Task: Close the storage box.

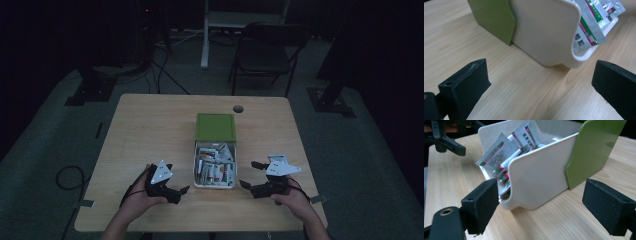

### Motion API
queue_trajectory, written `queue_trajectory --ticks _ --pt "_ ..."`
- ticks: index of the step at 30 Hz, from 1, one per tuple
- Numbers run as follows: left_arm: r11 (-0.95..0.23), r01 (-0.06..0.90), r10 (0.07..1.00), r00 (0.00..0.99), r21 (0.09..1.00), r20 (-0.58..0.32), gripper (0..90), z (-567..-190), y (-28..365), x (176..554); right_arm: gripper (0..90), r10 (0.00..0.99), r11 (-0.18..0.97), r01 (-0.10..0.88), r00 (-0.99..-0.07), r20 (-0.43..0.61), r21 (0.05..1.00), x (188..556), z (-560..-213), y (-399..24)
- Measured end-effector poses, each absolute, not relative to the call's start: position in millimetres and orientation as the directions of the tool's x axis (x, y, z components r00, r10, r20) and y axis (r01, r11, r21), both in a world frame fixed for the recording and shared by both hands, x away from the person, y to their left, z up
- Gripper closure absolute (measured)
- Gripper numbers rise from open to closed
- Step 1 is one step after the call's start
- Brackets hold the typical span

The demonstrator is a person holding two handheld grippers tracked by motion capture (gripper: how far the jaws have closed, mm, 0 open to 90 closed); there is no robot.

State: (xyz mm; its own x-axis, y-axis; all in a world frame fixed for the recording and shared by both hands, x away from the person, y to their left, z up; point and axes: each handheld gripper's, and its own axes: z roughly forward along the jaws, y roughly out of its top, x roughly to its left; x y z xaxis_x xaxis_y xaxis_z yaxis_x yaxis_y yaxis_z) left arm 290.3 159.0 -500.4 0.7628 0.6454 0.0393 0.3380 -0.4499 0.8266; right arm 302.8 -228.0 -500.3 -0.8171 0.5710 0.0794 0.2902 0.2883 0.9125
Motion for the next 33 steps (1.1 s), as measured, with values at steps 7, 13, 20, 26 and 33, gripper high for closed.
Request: queue_trajectory --ticks 7,13,20,26,33 --pt "-0.431 0.327 0.64 0.768 0.841 0.03 1.2 -499 155 293 13.3 0.56 0.263 0.309 -0.82 0.116 0.914 303 -500 -225" --pt "-0.429 0.308 0.622 0.783 0.849 0.03 1.2 -499 149 296 12.6 0.559 0.252 0.335 -0.816 0.146 0.908 304 -500 -222" --pt "-0.426 0.302 0.617 0.787 0.853 0.03 1.2 -499 144 301 12.6 0.554 0.254 0.327 -0.821 0.141 0.91 306 -499 -217" --pt "-0.421 0.295 0.619 0.784 0.858 0.035 1.2 -499 141 305 12.7 0.56 0.248 0.325 -0.817 0.139 0.913 311 -501 -215" --pt "-0.409 0.293 0.626 0.779 0.864 0.032 1.3 -497 140 310 13.7 0.561 0.264 0.31 -0.82 0.116 0.913 316 -502 -213"
